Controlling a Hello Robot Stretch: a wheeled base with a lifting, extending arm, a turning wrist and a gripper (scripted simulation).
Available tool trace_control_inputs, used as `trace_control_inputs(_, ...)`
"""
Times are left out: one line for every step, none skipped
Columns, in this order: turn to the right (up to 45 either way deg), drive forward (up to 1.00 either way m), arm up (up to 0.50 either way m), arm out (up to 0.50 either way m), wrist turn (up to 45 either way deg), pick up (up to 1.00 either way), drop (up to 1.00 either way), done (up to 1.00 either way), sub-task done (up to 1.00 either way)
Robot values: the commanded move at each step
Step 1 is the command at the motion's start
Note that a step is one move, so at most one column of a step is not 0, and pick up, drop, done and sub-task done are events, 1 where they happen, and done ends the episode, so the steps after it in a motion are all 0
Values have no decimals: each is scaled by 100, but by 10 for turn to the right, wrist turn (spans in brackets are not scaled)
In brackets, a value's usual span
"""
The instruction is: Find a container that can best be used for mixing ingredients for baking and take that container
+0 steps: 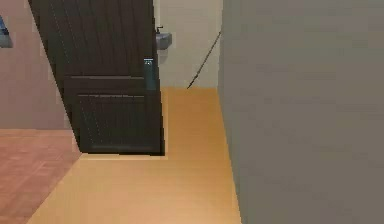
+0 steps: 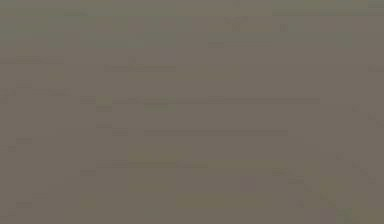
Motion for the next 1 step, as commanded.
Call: trace_control_inputs(450, 0, 0, 0, 0, 0, 0, 0, 0)
